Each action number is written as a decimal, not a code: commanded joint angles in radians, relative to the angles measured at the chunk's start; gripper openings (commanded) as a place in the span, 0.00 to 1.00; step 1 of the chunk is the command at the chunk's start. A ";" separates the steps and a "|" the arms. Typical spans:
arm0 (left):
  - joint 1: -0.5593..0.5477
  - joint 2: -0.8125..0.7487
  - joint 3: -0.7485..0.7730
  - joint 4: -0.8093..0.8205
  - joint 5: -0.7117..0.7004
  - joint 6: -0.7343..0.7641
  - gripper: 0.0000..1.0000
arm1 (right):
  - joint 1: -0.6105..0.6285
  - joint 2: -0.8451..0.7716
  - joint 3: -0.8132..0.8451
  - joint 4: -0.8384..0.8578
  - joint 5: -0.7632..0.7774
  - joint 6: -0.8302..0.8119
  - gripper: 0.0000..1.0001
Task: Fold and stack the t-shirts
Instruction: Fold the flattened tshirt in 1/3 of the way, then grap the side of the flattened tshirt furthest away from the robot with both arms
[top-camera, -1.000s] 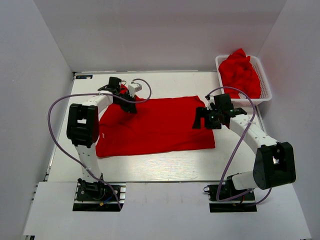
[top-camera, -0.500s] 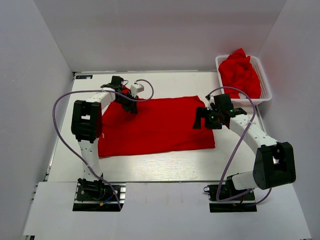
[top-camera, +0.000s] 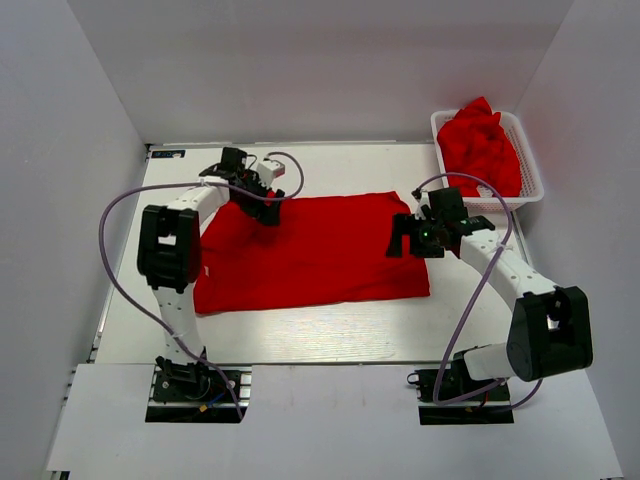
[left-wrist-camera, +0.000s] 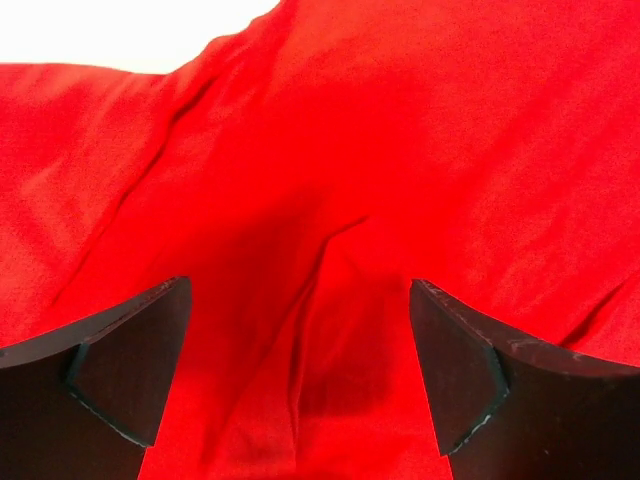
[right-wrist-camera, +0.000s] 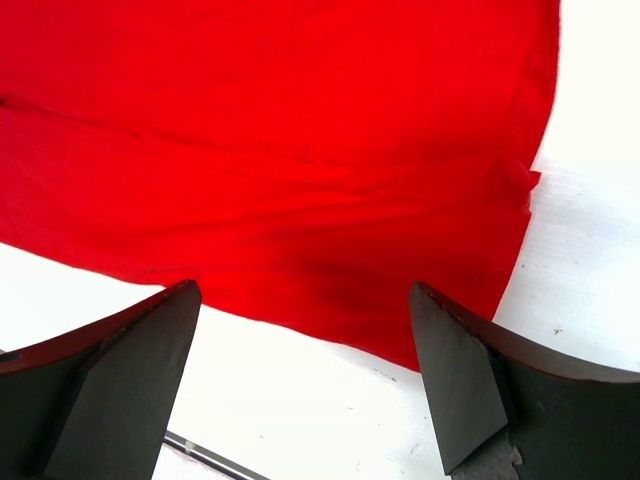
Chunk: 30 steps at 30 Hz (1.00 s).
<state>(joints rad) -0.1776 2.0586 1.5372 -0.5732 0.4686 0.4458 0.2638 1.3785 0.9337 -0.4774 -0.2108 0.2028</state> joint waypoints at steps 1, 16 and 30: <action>0.026 -0.179 -0.058 0.154 -0.135 -0.158 1.00 | -0.001 -0.056 0.017 0.013 0.027 0.014 0.90; 0.147 0.080 0.363 0.022 -0.360 -0.571 1.00 | 0.020 0.131 0.299 0.125 0.267 -0.109 0.90; 0.188 0.451 0.661 0.246 -0.226 -0.625 1.00 | 0.014 0.479 0.608 0.080 0.283 -0.121 0.90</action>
<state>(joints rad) 0.0055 2.5122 2.1586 -0.4278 0.1738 -0.1413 0.2787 1.8439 1.4910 -0.3943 0.0574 0.0937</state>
